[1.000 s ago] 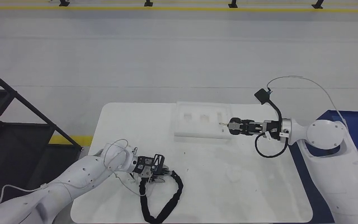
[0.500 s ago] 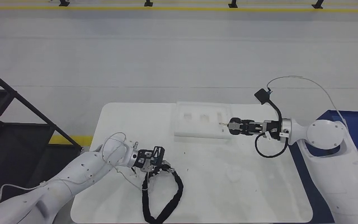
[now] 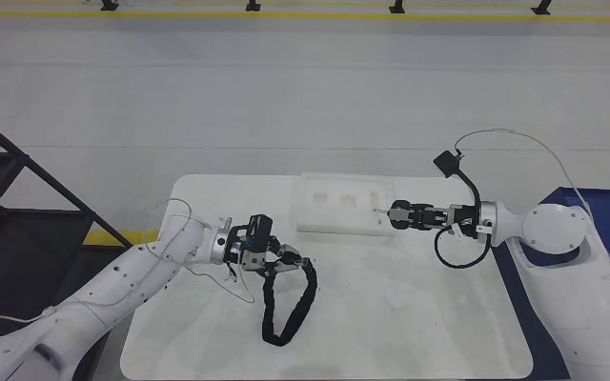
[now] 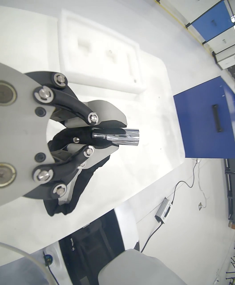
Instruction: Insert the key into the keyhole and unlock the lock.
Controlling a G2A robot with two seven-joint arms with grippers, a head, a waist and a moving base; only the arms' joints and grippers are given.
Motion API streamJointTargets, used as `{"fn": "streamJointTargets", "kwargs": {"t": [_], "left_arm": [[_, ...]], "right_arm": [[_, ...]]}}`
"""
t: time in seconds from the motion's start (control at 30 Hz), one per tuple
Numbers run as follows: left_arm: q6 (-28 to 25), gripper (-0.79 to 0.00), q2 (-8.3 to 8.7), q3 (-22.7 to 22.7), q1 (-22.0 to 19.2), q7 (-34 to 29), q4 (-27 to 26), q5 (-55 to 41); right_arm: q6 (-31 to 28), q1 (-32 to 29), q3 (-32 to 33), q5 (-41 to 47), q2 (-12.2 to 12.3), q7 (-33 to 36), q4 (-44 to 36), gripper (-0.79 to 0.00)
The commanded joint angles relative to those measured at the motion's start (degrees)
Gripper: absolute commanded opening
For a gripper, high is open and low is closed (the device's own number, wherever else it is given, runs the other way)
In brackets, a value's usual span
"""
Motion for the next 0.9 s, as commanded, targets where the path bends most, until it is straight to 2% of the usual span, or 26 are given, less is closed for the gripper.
{"fn": "streamJointTargets", "kwargs": {"t": [0.0, 0.17, 0.4, 0.67, 0.8, 0.87], "left_arm": [[0.0, -0.785, 0.0, -0.6, -0.2, -1.0, -0.8, -1.9], [1.7, -0.785, -0.73, -2.4, -0.5, -3.7, -2.3, -5.9], [4.8, -0.785, -3.22, -2.4, -2.0, -4.5, -3.2, -7.2], [7.9, -0.785, -7.0, -0.6, -4.0, -5.3, -2.6, -7.2], [8.3, -0.785, -8.97, 0.4, -4.9, -3.4, -1.4, -6.3], [8.3, -0.785, -8.97, 0.4, -4.9, -3.4, -1.4, -6.3]], "right_arm": [[0.0, -0.5, -0.3, 0.0, 0.0, -0.6, -0.8, -0.785], [2.5, -0.3, 0.0, -0.6, 0.5, 3.3, -5.2, -0.785], [9.5, 1.1, -0.2, -4.1, 1.3, 8.9, -12.9, -0.785], [15.9, 2.2, -0.9, -9.1, 1.8, 7.8, -18.4, -0.785], [15.6, 2.1, -0.9, -11.4, 2.1, 6.9, -20.4, -0.785], [15.6, 2.1, -0.9, -11.4, 2.1, 6.9, -20.4, -0.785]]}}
